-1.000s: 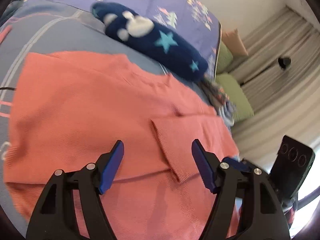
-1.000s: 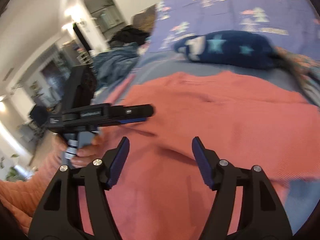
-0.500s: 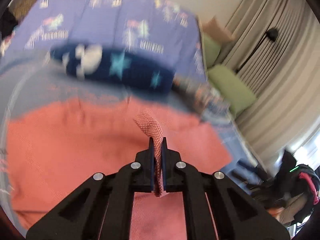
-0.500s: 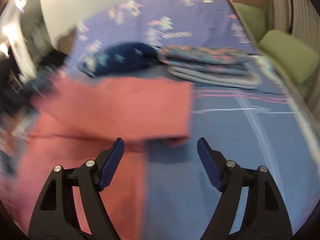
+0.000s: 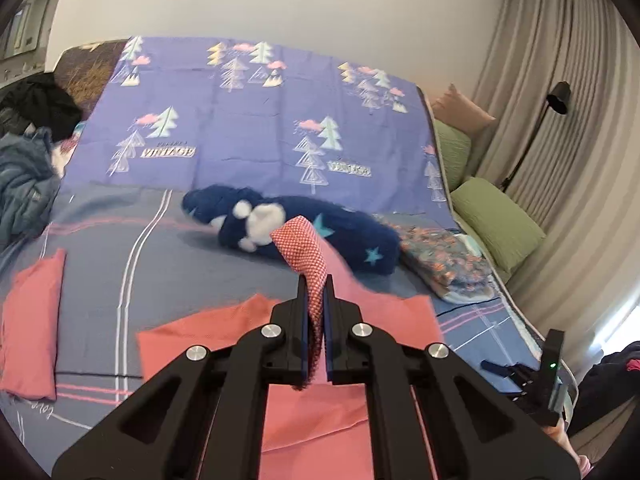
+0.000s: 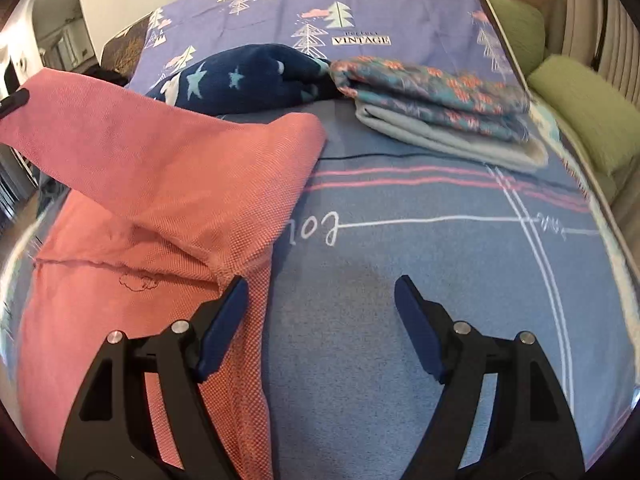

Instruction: Fold small clothes

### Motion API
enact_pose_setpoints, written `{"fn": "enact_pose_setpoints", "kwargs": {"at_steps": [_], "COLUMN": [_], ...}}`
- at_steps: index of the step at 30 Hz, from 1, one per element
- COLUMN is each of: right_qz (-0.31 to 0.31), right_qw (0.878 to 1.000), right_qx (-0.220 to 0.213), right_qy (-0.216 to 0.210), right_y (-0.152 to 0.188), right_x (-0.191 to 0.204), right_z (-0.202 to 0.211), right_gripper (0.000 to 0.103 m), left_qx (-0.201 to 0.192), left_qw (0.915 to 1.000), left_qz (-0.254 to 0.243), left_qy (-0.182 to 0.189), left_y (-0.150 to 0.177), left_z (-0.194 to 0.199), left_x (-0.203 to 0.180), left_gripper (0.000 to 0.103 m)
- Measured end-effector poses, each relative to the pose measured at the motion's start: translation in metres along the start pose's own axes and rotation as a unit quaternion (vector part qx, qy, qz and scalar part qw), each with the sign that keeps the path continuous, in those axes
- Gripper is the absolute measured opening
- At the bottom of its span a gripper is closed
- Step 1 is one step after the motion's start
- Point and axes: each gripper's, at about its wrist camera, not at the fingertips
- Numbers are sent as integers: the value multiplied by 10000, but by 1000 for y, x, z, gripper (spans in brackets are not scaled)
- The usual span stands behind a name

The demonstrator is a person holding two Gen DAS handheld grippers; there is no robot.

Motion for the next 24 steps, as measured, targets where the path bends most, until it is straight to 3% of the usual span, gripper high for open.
{"fn": "enact_pose_setpoints", "kwargs": {"at_steps": [5, 9, 12, 13, 14, 15, 19, 21, 24], "right_qz": [-45, 240, 728, 765, 688, 513, -725, -951, -795], "right_qw": [9999, 9987, 9972, 9962, 9962, 9970, 9973, 9953, 9968], "right_qx": [-93, -210, 11, 75, 114, 153, 79, 103, 57], "right_qy": [-100, -387, 191, 406, 513, 553, 114, -179, -91], "right_y": [6, 4, 0, -1, -2, -2, 9, 16, 17], "right_x": [3, 17, 35, 36, 33, 27, -20, -31, -25], "right_z": [8, 15, 1, -5, -9, -11, -6, -8, -4], "right_gripper": [78, 82, 80, 74, 60, 57, 59, 58, 62], "left_qx": [426, 570, 621, 628, 630, 626, 640, 621, 619], "left_qw": [9979, 9949, 9932, 9929, 9926, 9926, 9935, 9947, 9955], "left_qz": [216, 644, 885, 936, 987, 1002, 942, 813, 580], "left_qy": [-449, -523, -433, -391, -329, -275, -10, -95, -433], "left_y": [23, 31, 27, 24, 21, 18, 6, 7, 20], "left_z": [-22, -30, -31, -31, -30, -28, -16, -13, -20], "left_x": [37, 67, 76, 75, 75, 71, 53, 46, 50], "left_gripper": [6, 6, 6, 6, 6, 6, 6, 6, 6]}}
Point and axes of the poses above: each gripper's, at about its wrist camera, not at the fingertips, and z roughly against the way its jaws point, x to its left, y to its underside, and after that the axes turned 10 degrees about z, right-handed
